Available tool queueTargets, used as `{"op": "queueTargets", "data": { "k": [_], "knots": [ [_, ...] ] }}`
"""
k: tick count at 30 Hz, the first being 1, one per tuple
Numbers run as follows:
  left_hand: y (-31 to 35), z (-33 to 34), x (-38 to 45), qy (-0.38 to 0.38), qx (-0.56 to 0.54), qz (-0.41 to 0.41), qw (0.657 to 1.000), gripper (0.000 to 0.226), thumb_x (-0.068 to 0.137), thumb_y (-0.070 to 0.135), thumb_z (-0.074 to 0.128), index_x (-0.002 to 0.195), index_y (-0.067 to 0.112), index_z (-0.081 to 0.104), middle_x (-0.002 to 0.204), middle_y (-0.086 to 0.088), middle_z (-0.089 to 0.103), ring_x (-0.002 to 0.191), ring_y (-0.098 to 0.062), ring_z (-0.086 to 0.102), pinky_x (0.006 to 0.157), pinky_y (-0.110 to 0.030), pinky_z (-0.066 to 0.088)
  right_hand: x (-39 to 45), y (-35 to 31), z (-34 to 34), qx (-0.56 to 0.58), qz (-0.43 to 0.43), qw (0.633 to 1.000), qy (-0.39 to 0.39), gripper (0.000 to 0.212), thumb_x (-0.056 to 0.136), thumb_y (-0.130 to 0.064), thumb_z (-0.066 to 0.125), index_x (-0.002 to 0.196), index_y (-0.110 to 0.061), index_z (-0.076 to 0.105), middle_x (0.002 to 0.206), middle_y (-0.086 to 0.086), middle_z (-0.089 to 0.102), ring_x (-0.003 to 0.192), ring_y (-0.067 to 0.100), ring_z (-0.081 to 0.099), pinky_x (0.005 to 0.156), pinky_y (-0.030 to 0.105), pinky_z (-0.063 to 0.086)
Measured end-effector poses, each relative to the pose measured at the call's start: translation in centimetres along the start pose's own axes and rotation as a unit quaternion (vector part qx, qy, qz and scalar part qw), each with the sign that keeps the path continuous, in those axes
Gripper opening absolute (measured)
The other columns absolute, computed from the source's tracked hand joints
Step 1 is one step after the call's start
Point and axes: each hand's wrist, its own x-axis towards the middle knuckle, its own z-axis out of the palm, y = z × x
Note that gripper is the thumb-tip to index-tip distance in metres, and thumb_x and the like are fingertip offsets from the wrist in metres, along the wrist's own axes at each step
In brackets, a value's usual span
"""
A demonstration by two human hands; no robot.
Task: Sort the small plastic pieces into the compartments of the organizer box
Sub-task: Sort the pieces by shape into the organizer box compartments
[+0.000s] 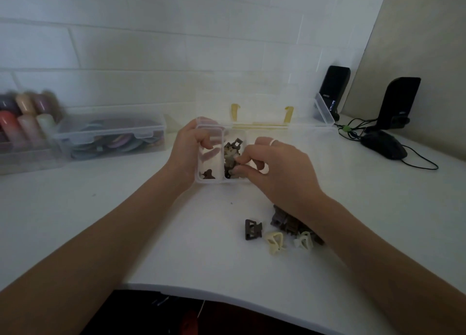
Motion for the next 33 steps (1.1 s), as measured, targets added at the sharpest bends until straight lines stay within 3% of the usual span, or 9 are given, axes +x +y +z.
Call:
{"op": "queueTargets", "data": {
  "k": [4, 8, 11, 15, 20, 24, 27, 30, 33],
  "knots": [
    [-0.1, 0.0, 0.1, 0.001, 0.001, -0.002, 1.0, 0.038, 0.042, 0.001, 0.038, 0.072, 0.017, 0.056, 0.075, -0.001, 0.065, 0.085, -0.025, 0.058, 0.081, -0.037, 0.045, -0.4, 0.3, 0.5, -0.002, -0.029, 0.997, 0.072, 0.01, 0.081, -0.022, 0.068, 0.076, -0.016, 0.062, 0.067, -0.015, 0.038, 0.058, 0.003, 0.035, 0.042, 0.026, 0.04],
    [-0.1, 0.0, 0.0, -0.006, 0.005, -0.003, 1.0, 0.039, 0.042, 0.001, 0.039, 0.074, 0.016, 0.055, 0.077, -0.002, 0.064, 0.081, -0.024, 0.06, 0.078, -0.036, 0.046, 1.2, 0.1, 0.8, -0.002, -0.008, 0.994, 0.106, 0.011, 0.082, -0.026, 0.067, 0.075, -0.017, 0.064, 0.069, -0.014, 0.046, 0.061, 0.002, 0.037, 0.044, 0.023, 0.036],
    [0.0, 0.2, -0.2, -0.007, 0.004, -0.006, 1.0, 0.039, 0.042, 0.001, 0.038, 0.074, 0.016, 0.054, 0.079, -0.005, 0.062, 0.081, -0.024, 0.06, 0.079, -0.037, 0.045, 2.2, -0.2, 1.0, -0.03, 0.02, 0.995, 0.095, 0.01, 0.084, -0.028, 0.065, 0.08, -0.02, 0.068, 0.073, -0.009, 0.055, 0.064, 0.011, 0.052, 0.048, 0.026, 0.039],
    [0.0, 0.1, -0.1, -0.001, 0.01, -0.013, 1.0, 0.039, 0.042, 0.002, 0.038, 0.075, 0.016, 0.054, 0.078, -0.003, 0.062, 0.084, -0.025, 0.056, 0.082, -0.038, 0.045, 2.1, 0.5, 0.5, -0.093, 0.03, 0.994, 0.059, 0.019, 0.091, -0.036, 0.055, 0.092, -0.026, 0.071, 0.08, -0.005, 0.06, 0.075, 0.017, 0.058, 0.05, 0.028, 0.042],
    [0.0, 0.2, -0.2, 0.001, 0.012, -0.01, 1.0, 0.039, 0.043, 0.003, 0.038, 0.077, 0.015, 0.054, 0.082, -0.004, 0.064, 0.084, -0.025, 0.056, 0.081, -0.037, 0.046, 1.5, 0.4, 0.6, -0.158, -0.014, 0.986, 0.043, 0.025, 0.091, -0.037, 0.054, 0.083, -0.02, 0.071, 0.079, 0.0, 0.059, 0.073, 0.022, 0.06, 0.046, 0.023, 0.034],
    [-0.1, 0.1, 0.0, -0.003, 0.02, -0.007, 1.0, 0.039, 0.044, 0.003, 0.039, 0.078, 0.014, 0.054, 0.088, -0.006, 0.064, 0.09, -0.027, 0.057, 0.083, -0.039, 0.047, 1.3, 0.0, 0.0, -0.091, 0.031, 0.994, 0.05, 0.02, 0.089, -0.04, 0.056, 0.096, -0.021, 0.057, 0.088, -0.008, 0.053, 0.077, 0.014, 0.053, 0.051, 0.027, 0.04],
    [-0.1, 0.1, 0.0, -0.005, 0.017, -0.008, 1.0, 0.038, 0.044, 0.003, 0.039, 0.077, 0.014, 0.054, 0.085, -0.005, 0.064, 0.086, -0.025, 0.057, 0.083, -0.039, 0.047, 1.2, -0.2, 0.0, -0.071, 0.011, 0.996, 0.06, 0.018, 0.088, -0.033, 0.06, 0.102, -0.025, 0.053, 0.09, -0.009, 0.053, 0.072, 0.01, 0.05, 0.048, 0.026, 0.04],
    [-0.2, 0.1, 0.1, -0.009, 0.02, -0.007, 1.0, 0.038, 0.044, 0.003, 0.039, 0.077, 0.015, 0.054, 0.085, -0.004, 0.065, 0.087, -0.025, 0.057, 0.08, -0.036, 0.047, 1.2, 0.1, 0.2, -0.078, -0.011, 0.996, 0.05, 0.007, 0.086, -0.028, 0.063, 0.09, -0.022, 0.065, 0.091, -0.005, 0.059, 0.073, 0.013, 0.055, 0.046, 0.024, 0.039],
    [-0.1, 0.0, 0.0, -0.009, 0.019, -0.007, 1.0, 0.037, 0.044, 0.003, 0.039, 0.076, 0.015, 0.054, 0.083, -0.003, 0.065, 0.088, -0.026, 0.057, 0.082, -0.038, 0.046, 1.0, 0.5, 0.3, -0.077, -0.01, 0.996, 0.036, 0.015, 0.085, -0.032, 0.064, 0.079, -0.021, 0.071, 0.085, -0.004, 0.058, 0.074, 0.013, 0.052, 0.043, 0.018, 0.03]
  ]
}}
